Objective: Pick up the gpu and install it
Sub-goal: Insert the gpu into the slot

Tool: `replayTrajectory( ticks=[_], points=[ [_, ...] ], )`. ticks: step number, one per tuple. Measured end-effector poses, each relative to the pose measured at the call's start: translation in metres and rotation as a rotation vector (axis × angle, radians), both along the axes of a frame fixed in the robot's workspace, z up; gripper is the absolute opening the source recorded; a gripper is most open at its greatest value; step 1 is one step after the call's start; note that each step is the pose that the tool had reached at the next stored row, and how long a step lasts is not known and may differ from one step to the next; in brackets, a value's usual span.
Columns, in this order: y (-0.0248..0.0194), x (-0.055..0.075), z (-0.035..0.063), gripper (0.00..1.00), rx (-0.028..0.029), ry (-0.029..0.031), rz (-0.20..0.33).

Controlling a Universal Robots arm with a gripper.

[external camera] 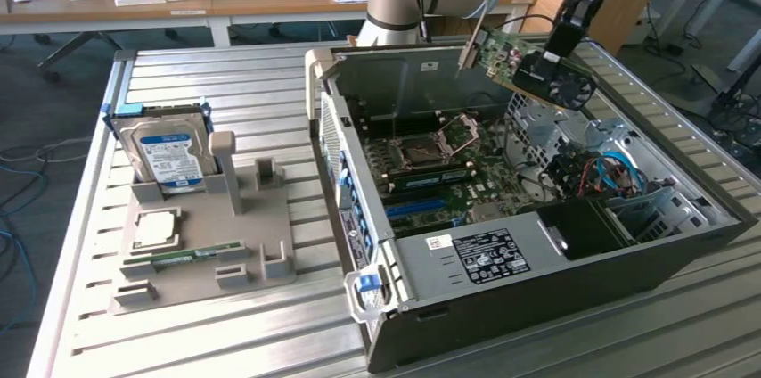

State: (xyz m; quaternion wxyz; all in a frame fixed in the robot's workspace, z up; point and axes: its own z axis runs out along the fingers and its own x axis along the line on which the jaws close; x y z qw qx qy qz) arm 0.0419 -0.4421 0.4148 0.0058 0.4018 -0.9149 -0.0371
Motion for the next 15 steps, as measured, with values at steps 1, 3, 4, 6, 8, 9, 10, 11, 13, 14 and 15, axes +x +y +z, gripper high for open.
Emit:
replayTrajectory(
  ticks=[1, 3, 4, 6, 8, 9, 10, 11, 13, 14, 15],
  points=[
    [0.0000, 0.0000, 0.0000, 0.26, -0.0002, 0.0000, 0.016],
    [0.0000, 0.0000, 0.0000, 0.26, -0.0004, 0.0000, 0.049],
    [0.0000, 0.0000, 0.0000, 0.26, -0.0006, 0.0000, 0.065],
    [0.0000, 0.0000, -0.0001, 0.26, -0.0008, 0.0000, 0.096],
    [0.0000, 0.0000, -0.0001, 0.26, -0.0011, 0.0000, 0.124],
    [0.0000, 0.0000, -0.0001, 0.26, -0.0010, -0.0001, 0.128],
    [0.0000, 0.0000, 0.0000, 0.26, -0.0012, 0.0001, 0.128],
    [0.0000, 0.0000, -0.0001, 0.26, -0.0010, 0.0000, 0.128],
    [0.0000, 0.0000, -0.0001, 0.26, -0.0010, 0.0000, 0.128],
    [0.0000, 0.0000, -0.0001, 0.26, -0.0011, 0.0000, 0.128],
    [0.0000, 0.0000, -0.0001, 0.26, -0.0011, 0.0000, 0.128]
  ],
)
